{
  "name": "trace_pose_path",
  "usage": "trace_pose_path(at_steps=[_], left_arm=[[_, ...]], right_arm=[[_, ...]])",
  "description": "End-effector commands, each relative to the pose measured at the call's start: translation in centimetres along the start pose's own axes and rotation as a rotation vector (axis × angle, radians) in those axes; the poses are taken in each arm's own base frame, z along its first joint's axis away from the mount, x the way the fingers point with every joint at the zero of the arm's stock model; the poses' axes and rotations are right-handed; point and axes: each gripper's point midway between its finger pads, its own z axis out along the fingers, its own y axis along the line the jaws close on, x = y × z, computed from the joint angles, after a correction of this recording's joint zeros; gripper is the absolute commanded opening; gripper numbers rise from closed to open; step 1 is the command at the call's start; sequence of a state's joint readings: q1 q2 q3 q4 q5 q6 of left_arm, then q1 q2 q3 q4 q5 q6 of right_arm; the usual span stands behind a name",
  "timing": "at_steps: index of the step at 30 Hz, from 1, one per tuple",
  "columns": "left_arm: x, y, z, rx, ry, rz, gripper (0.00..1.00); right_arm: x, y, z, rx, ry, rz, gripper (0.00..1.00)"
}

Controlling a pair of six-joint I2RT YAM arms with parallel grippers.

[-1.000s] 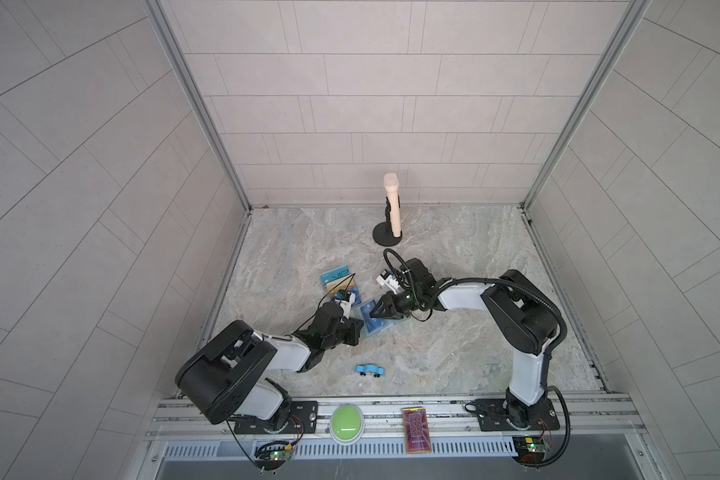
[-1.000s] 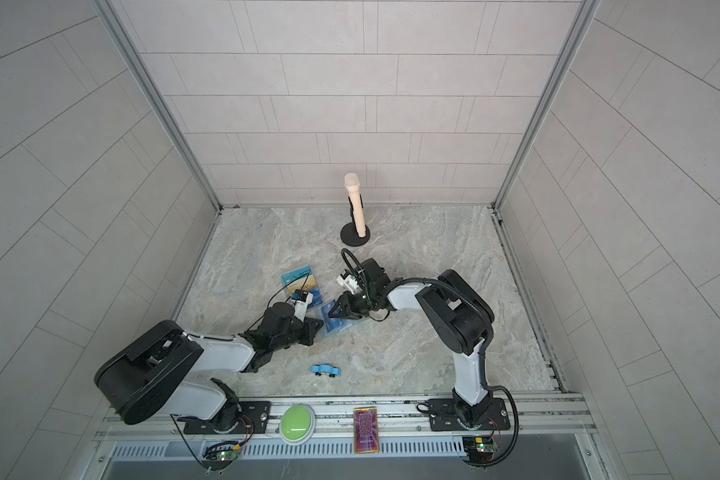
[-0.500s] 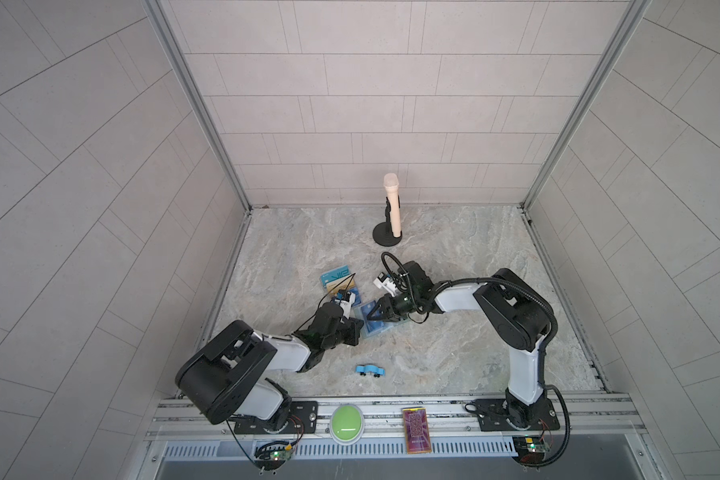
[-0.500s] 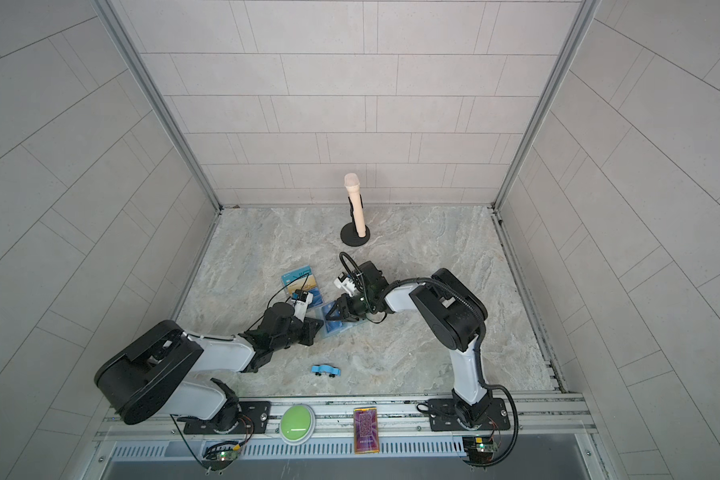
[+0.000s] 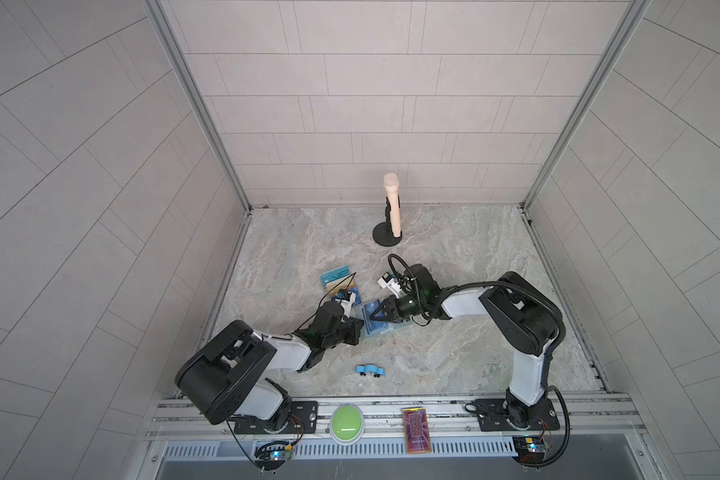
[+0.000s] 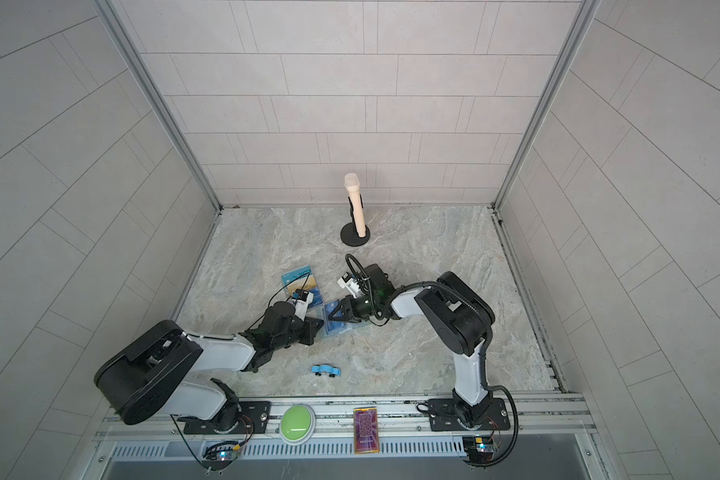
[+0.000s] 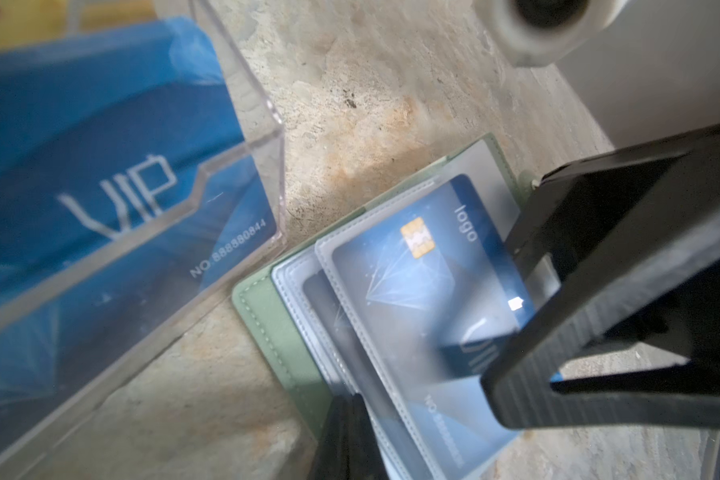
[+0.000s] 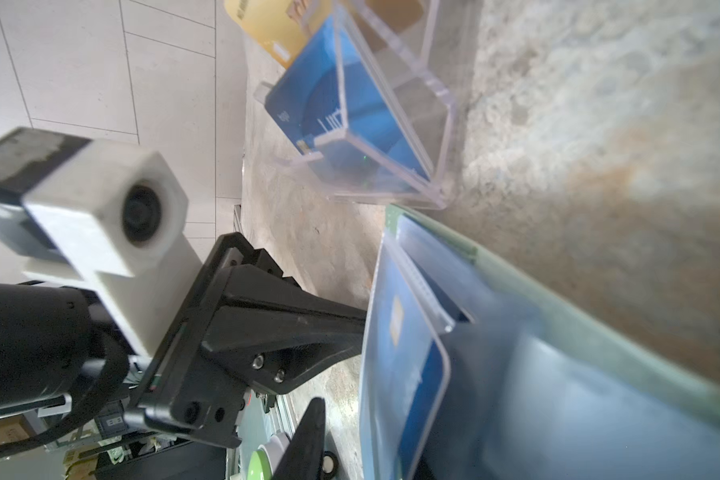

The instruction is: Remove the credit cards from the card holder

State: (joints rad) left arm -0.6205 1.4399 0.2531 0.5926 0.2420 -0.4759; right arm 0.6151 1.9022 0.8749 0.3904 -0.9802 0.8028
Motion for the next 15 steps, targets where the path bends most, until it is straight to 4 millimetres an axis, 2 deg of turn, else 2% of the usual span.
trace_pose_path(at_steps=[1,15], left_arm=[[3.7,2.1,-0.1,-0.09,0.142,0.0,0.0],[3.4,2.1,-0.2,-0.096,0.141,0.005,0.0]], right_arm=[[-1.5,2.5,-1.0,-0.048,-0.059,-0.082,0.26],[-1.7,1.2,-2.0,-0.043,-0.093,-0.049,0.23]])
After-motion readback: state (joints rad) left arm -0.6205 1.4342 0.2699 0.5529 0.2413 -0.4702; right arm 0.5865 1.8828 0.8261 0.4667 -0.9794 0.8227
